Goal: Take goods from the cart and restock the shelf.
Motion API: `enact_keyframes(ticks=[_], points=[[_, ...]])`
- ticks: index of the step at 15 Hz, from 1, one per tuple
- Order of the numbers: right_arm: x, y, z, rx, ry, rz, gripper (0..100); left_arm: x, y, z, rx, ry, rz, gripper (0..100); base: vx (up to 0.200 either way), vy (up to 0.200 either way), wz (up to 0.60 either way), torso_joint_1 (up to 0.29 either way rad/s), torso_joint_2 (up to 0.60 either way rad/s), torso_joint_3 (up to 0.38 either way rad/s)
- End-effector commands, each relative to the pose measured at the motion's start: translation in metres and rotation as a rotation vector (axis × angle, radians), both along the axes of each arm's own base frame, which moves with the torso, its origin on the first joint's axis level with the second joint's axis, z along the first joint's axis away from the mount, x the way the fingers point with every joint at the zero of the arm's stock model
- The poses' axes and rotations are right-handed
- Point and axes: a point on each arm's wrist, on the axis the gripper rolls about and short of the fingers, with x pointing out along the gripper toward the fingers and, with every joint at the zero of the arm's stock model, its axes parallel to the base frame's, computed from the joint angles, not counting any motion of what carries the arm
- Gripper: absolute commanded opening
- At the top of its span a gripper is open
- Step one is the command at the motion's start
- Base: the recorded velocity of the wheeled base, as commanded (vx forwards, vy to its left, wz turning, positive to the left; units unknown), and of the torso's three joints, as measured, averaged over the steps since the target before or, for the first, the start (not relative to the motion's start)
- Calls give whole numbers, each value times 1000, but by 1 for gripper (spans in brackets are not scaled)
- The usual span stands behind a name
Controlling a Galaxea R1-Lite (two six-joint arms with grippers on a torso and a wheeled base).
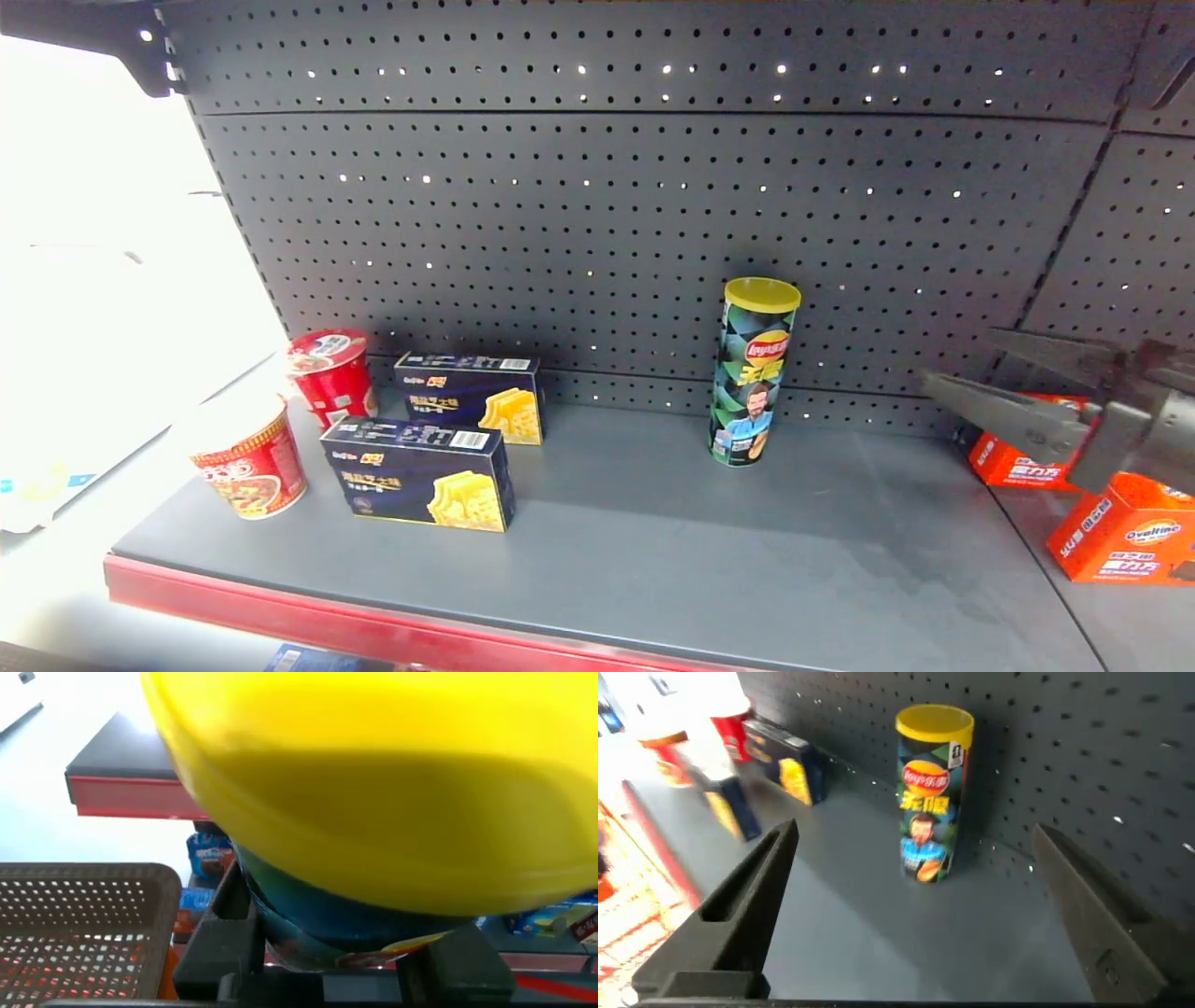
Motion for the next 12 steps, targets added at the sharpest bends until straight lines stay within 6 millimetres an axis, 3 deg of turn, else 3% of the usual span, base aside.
enact_keyframes(ticks=[1, 3, 5, 6, 12], points=[[54, 21, -37, -40, 88, 28, 100, 1, 0, -4, 2, 13, -1, 0, 0, 0, 0, 0, 0, 0], [87, 35, -63, -42, 83, 36, 100, 2, 0, -5, -1, 11, 3, 0, 0, 0, 0, 0, 0, 0], [95, 41, -71, -39, 78, 48, 100, 3, 0, -7, 0, 18, 3, 0, 0, 0, 0, 0, 0, 0], [112, 52, -93, -44, 81, 62, 100, 4, -1, -12, 3, 32, 2, 0, 0, 0, 0, 0, 0, 0], [137, 68, -123, -45, 94, 80, 100, 5, -1, -16, 6, 49, 4, 0, 0, 0, 0, 0, 0, 0]])
